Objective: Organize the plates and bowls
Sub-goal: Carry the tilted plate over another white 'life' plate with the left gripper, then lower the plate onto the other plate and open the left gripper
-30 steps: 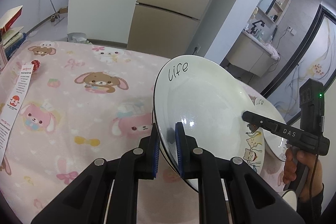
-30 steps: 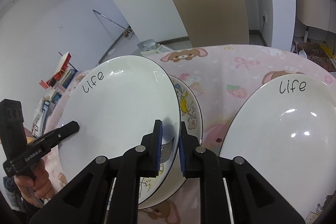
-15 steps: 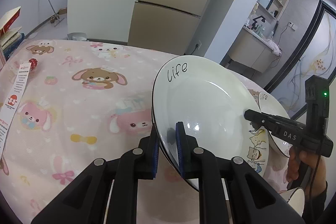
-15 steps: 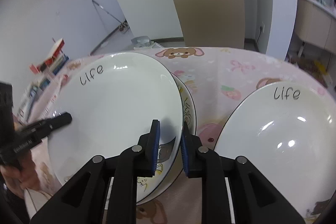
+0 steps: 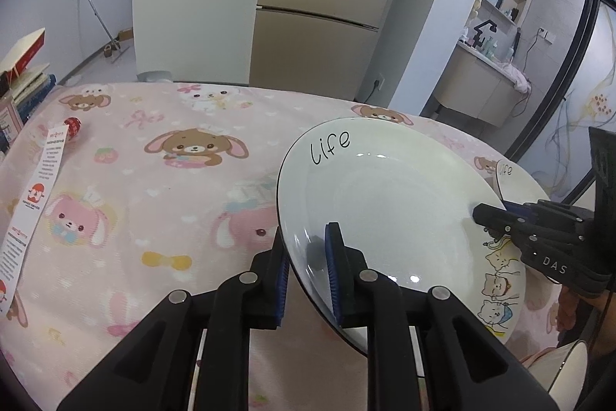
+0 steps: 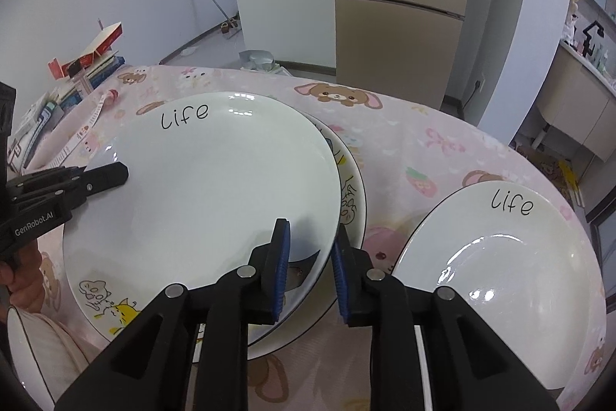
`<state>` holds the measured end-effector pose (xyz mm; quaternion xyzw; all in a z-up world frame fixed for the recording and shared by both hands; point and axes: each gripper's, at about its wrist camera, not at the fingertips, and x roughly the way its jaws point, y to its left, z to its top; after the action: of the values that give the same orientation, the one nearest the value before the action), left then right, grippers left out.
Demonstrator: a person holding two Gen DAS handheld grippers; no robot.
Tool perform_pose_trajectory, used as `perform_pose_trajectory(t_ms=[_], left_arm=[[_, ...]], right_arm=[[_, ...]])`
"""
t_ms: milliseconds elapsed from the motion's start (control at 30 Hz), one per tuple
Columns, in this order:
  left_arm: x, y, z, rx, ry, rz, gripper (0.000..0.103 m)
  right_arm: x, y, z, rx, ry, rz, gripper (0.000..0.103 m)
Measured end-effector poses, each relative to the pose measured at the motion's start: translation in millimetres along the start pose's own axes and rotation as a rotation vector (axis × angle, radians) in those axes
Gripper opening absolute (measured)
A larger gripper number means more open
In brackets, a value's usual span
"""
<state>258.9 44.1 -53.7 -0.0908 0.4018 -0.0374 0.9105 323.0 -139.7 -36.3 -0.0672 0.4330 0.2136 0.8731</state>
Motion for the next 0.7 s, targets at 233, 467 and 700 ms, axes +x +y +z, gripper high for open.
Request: perform_pose_trajectory(t_ms=[233, 467, 700], left_arm=[[2, -7, -1, 0.043, -0.02, 0.046, 0.021], [5, -18, -4, 0.102, -0.016, 0.078, 0.023], [8, -27, -6, 0.152, -0.02, 0.124, 0.023]], right_arm=[[-4, 8, 1, -0.06, 0.002, -0.046, 0.022], [-7, 18, 0, -0.141, -0.002, -0.146, 0.024], [-4, 21, -6, -0.212, 0.009, -0.234, 0.024]])
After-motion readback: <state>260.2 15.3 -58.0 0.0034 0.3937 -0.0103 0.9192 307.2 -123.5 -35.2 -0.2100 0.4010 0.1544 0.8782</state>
